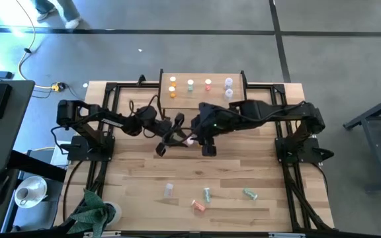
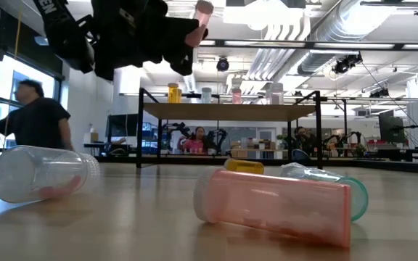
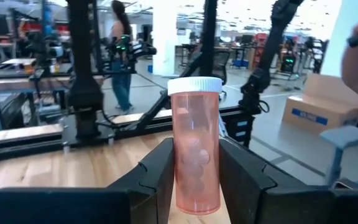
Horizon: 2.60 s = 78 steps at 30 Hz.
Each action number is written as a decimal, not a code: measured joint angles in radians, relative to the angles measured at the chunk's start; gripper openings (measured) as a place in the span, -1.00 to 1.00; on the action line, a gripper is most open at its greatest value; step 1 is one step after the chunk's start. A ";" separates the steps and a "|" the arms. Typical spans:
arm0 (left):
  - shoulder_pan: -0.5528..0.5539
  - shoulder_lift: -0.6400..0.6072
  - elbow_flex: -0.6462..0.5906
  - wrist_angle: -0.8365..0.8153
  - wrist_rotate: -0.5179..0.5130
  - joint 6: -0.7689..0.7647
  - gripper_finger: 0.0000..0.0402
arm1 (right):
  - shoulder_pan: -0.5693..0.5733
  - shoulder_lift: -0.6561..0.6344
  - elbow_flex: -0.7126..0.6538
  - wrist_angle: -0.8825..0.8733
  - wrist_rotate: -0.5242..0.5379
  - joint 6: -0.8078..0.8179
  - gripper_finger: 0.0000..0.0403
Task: Pick and place medicine bottles onto shelf by color
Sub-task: Put the pink pill bottle on the shelf aligned with the pink pill bottle
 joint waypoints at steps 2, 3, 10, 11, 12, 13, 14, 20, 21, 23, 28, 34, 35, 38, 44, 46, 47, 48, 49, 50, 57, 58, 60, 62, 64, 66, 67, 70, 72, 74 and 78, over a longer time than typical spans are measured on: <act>-0.011 0.000 0.000 0.001 0.000 0.004 -0.50 | 0.000 0.000 -0.013 0.022 -0.035 -0.026 -0.15; -0.015 0.000 0.000 0.001 0.000 0.004 -0.50 | 0.000 0.000 -0.017 0.027 -0.051 -0.033 -0.15; -0.042 0.000 0.000 0.007 -0.017 0.015 -0.50 | 0.002 0.000 -0.077 0.073 -0.123 -0.052 -0.15; -0.046 0.000 0.000 0.008 -0.029 0.015 -0.50 | 0.002 0.000 -0.085 0.078 -0.126 -0.049 -0.15; -0.047 0.000 0.000 0.010 -0.041 0.015 -0.50 | 0.002 0.000 -0.095 0.084 -0.126 -0.047 -0.15; -0.051 0.000 0.001 0.010 -0.054 0.015 -0.50 | 0.002 0.000 -0.107 0.088 -0.125 -0.047 -0.15; -0.053 0.000 0.003 0.010 -0.061 0.014 -0.50 | 0.002 0.000 -0.117 0.088 -0.123 -0.047 -0.15; -0.064 0.000 0.011 0.010 -0.072 0.012 -0.50 | 0.002 0.000 -0.153 0.096 -0.113 -0.044 -0.15; -0.066 0.000 0.011 0.010 -0.073 0.011 -0.50 | 0.002 0.000 -0.153 0.095 -0.115 -0.040 -0.15; -0.070 0.000 0.011 0.012 -0.075 0.004 -0.50 | 0.002 0.000 -0.153 0.097 -0.113 -0.018 -0.15; -0.079 0.000 0.011 0.016 -0.139 0.004 -0.50 | 0.002 0.000 -0.153 0.110 -0.093 -0.002 -0.15; -0.079 0.000 0.011 0.028 -0.169 0.004 -0.50 | 0.002 0.000 -0.153 0.116 -0.091 0.001 -0.26; -0.079 0.000 0.011 0.033 -0.170 0.004 -0.50 | 0.002 0.000 -0.153 0.117 -0.090 0.006 -0.28; -0.079 0.000 0.011 0.062 -0.173 -0.006 -0.50 | 0.002 0.000 -0.153 0.116 -0.089 0.017 -0.31; -0.078 0.000 0.011 0.063 -0.176 -0.015 -0.49 | 0.002 0.000 -0.153 0.108 -0.056 0.020 -0.32; -0.078 0.000 0.012 0.062 -0.176 -0.015 -0.49 | 0.002 0.000 -0.153 0.108 -0.055 0.024 -0.32; -0.078 0.000 0.011 0.062 -0.176 -0.015 -0.49 | 0.002 0.000 -0.153 0.108 -0.055 0.024 -0.32; -0.078 0.000 0.011 0.062 -0.176 -0.015 -0.49 | 0.002 0.000 -0.153 0.107 -0.055 0.025 -0.32; -0.078 0.000 0.011 0.062 -0.176 -0.015 -0.49 | 0.002 0.000 -0.153 0.107 -0.055 0.025 -0.32; -0.078 0.000 0.011 0.062 -0.176 -0.015 -0.49 | 0.002 0.000 -0.153 0.106 -0.055 0.025 -0.33; -0.078 0.000 0.011 0.061 -0.180 -0.015 -0.49 | 0.002 0.000 -0.152 0.098 -0.055 0.025 -0.52; -0.078 0.000 0.011 0.061 -0.181 -0.015 -0.49 | 0.002 0.000 -0.152 0.098 -0.055 0.025 -0.53; -0.077 0.000 0.011 0.061 -0.180 -0.015 -0.49 | 0.002 0.000 -0.152 0.098 -0.055 0.025 -0.52; -0.075 0.000 0.011 0.061 -0.180 -0.015 -0.49 | 0.002 0.000 -0.152 0.097 -0.056 0.025 -0.49; -0.075 0.000 0.011 0.061 -0.182 -0.015 -0.49 | 0.002 0.000 -0.152 0.097 -0.057 0.025 -0.48; -0.075 0.000 0.011 0.061 -0.188 -0.015 -0.48 | 0.002 0.000 -0.152 0.096 -0.059 0.025 -0.48; -0.075 0.000 0.011 0.061 -0.191 -0.014 -0.47 | 0.002 0.000 -0.152 0.096 -0.059 0.025 -0.48; -0.075 0.000 0.011 0.061 -0.192 -0.004 -0.39 | 0.002 0.000 -0.152 0.096 -0.059 0.025 -0.49; -0.075 0.000 0.011 0.061 -0.193 0.012 -0.30 | 0.002 0.000 -0.152 0.094 -0.058 0.025 -0.49; -0.074 0.000 0.011 0.060 -0.195 0.012 -0.20 | 0.002 0.000 -0.152 0.089 -0.036 0.025 -0.49; -0.057 0.000 0.011 0.057 -0.194 0.005 0.01 | 0.002 0.000 -0.151 0.057 0.017 0.025 -0.49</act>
